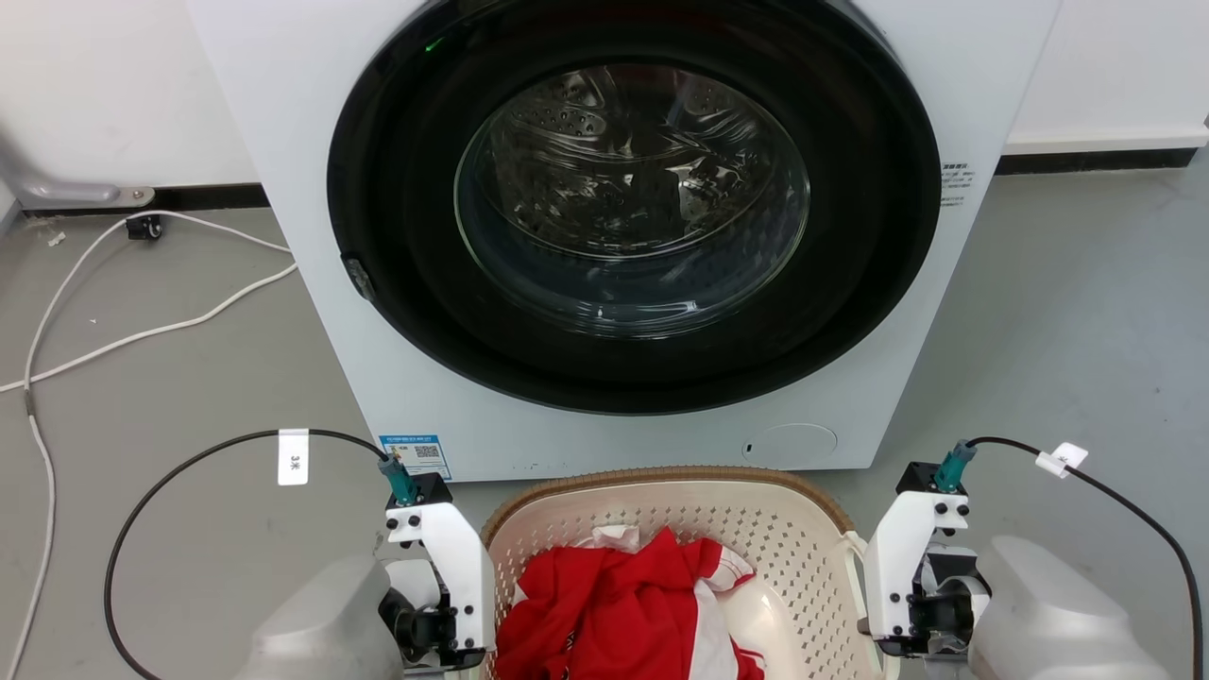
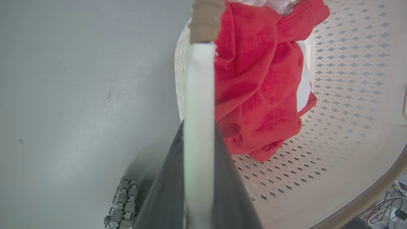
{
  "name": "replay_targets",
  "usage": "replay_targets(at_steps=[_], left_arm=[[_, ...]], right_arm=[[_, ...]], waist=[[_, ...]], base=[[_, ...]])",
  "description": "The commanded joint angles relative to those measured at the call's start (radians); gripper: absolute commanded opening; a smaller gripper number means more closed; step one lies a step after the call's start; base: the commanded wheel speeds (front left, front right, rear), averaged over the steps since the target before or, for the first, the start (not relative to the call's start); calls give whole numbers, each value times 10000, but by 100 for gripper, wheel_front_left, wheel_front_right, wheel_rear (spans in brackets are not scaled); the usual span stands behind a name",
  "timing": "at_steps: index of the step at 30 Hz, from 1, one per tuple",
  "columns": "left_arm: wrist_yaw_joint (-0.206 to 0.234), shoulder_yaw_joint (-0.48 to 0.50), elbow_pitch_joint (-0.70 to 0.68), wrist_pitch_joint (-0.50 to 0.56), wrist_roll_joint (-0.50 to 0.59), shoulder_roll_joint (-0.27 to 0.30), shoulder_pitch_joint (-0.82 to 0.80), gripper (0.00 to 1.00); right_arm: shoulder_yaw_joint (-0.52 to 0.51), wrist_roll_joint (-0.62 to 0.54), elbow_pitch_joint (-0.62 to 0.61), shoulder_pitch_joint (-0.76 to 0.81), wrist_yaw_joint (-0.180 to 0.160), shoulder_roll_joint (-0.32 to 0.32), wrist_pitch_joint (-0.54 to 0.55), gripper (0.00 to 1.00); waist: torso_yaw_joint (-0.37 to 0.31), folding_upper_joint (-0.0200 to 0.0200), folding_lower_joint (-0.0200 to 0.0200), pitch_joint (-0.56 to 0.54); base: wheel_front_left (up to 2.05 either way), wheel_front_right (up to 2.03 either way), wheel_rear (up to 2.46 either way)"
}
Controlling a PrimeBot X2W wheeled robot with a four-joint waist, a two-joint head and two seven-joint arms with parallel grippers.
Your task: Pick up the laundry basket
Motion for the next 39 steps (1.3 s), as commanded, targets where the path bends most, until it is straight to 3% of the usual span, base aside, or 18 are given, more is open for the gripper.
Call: replay_targets(at_steps=[1, 39], left_arm=[[-132, -34, -93, -8, -104, -226, 119, 0], [-134, -481, -109, -131, -485, -211, 20, 0]], right_arm=[[-19, 77, -50, 53, 4, 146, -58, 0], [30, 165, -1, 88, 15, 236, 257, 0]], waist=[[12, 0, 1, -15], [-7, 0, 1, 31]], base=[[0, 0, 0], [0, 0, 0]])
